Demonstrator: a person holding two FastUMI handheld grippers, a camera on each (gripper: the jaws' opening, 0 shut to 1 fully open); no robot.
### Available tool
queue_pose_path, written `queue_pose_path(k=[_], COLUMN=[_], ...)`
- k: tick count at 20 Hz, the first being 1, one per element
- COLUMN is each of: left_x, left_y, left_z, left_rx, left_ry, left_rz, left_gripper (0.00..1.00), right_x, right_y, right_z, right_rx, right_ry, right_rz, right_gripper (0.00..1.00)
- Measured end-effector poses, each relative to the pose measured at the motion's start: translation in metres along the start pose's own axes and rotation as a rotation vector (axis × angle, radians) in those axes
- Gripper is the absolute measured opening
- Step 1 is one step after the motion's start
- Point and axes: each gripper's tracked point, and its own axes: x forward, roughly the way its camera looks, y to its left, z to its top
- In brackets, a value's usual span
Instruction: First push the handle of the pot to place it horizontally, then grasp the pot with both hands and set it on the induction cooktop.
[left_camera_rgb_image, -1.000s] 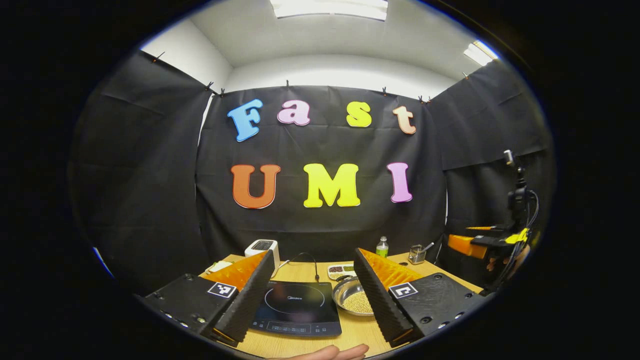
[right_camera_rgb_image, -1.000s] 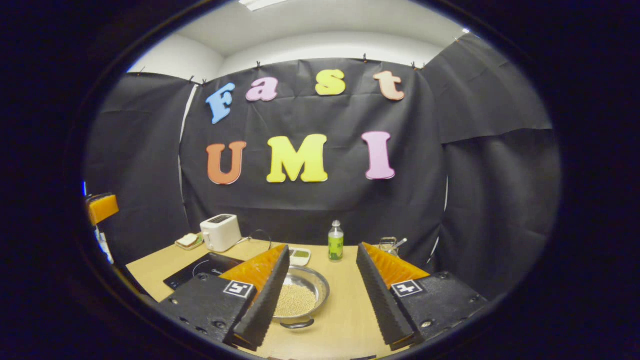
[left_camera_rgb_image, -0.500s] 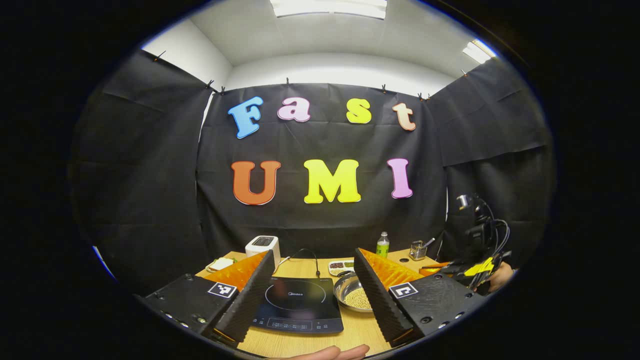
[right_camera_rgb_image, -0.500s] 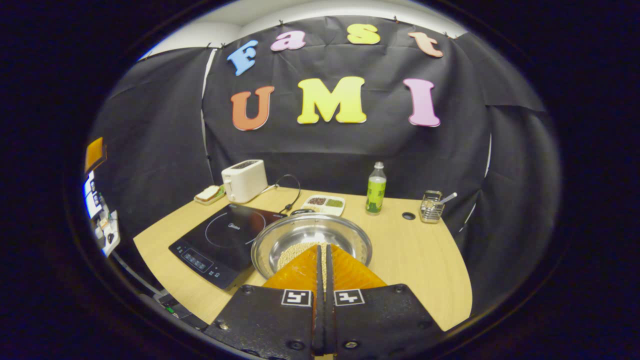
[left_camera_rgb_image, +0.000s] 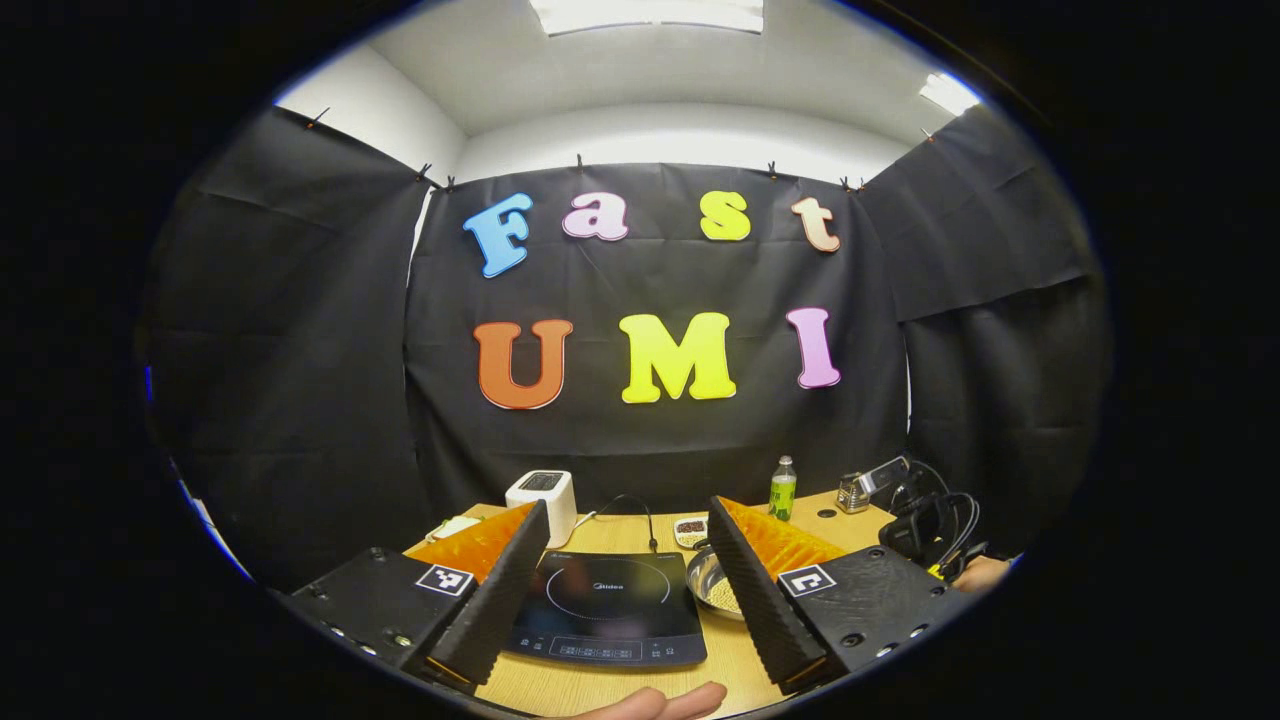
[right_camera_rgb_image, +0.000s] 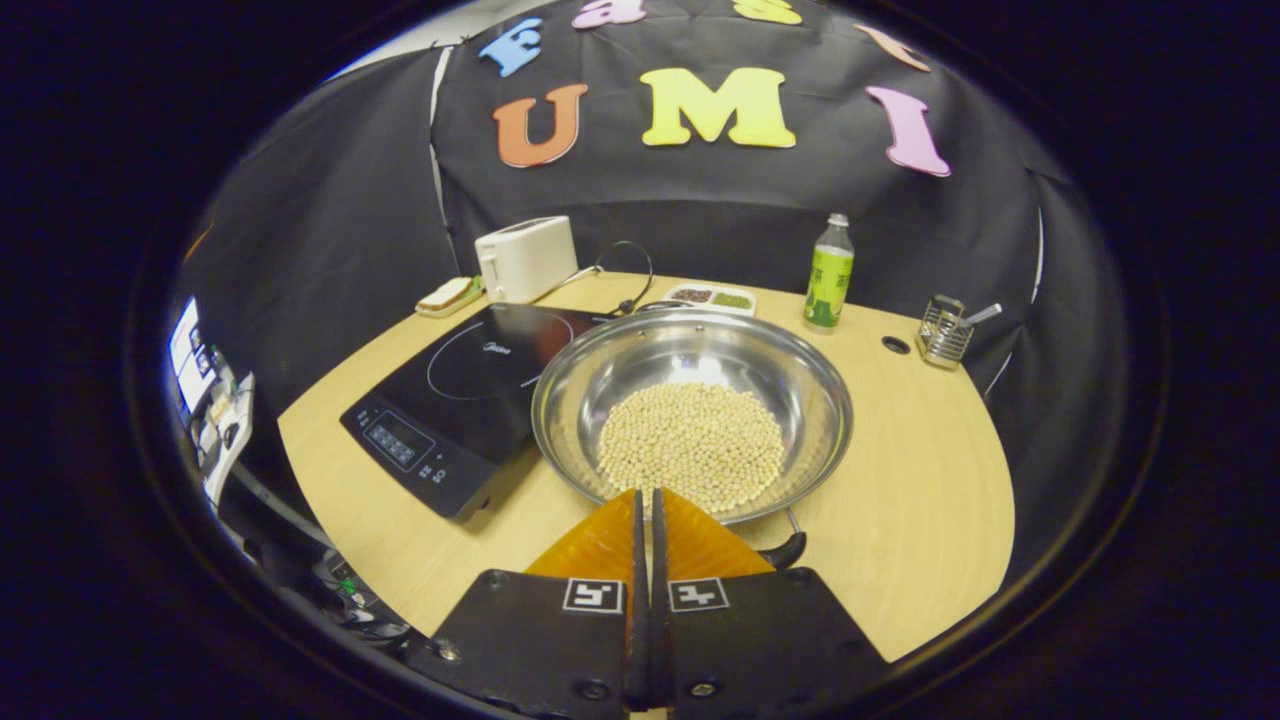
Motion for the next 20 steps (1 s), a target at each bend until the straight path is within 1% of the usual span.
queue_pose_path(k=[2,5,6,7,8,9,10,13,15,17,20], left_x=[0.003,0.007,0.007,0.009,0.009,0.01,0.012,0.021,0.028,0.036,0.047], left_y=[-0.001,-0.007,-0.003,-0.001,-0.001,-0.001,0.0,0.014,0.014,0.013,0.007], left_z=[-0.003,-0.002,0.001,0.006,0.012,0.018,0.024,0.035,0.035,0.034,0.034], left_rx=[0.009,0.013,0.006,-0.011,-0.031,-0.048,-0.05,-0.025,-0.025,-0.036,-0.044], left_ry=[0.013,0.017,0.011,-0.006,-0.02,-0.032,-0.045,-0.07,-0.062,-0.052,-0.047], left_rz=[0.004,-0.009,0.001,0.008,0.005,-0.002,-0.008,0.028,0.037,0.029,0.008], left_gripper=[0.95,0.95,0.95,0.95,0.96,0.96,0.96,0.96,0.96,0.96,0.96], right_x=[0.006,0.011,0.011,0.011,0.01,0.009,0.008,0.009,0.011,0.012,0.011], right_y=[0.004,0.006,0.006,0.005,0.003,0.0,0.0,-0.002,-0.001,-0.001,-0.009], right_z=[-0.013,-0.021,-0.02,-0.02,-0.021,-0.021,-0.023,-0.03,-0.035,-0.036,-0.035], right_rx=[-0.014,-0.03,-0.028,-0.028,-0.027,-0.032,-0.042,-0.053,-0.047,-0.039,-0.04], right_ry=[0.033,0.06,0.062,0.063,0.069,0.076,0.081,0.106,0.129,0.144,0.154], right_rz=[0.015,0.026,0.036,0.042,0.039,0.033,0.035,0.053,0.082,0.107,0.109], right_gripper=[0.0,0.0,0.0,0.04,0.04,0.04,0.0,0.01,0.01,0.01,0.01])
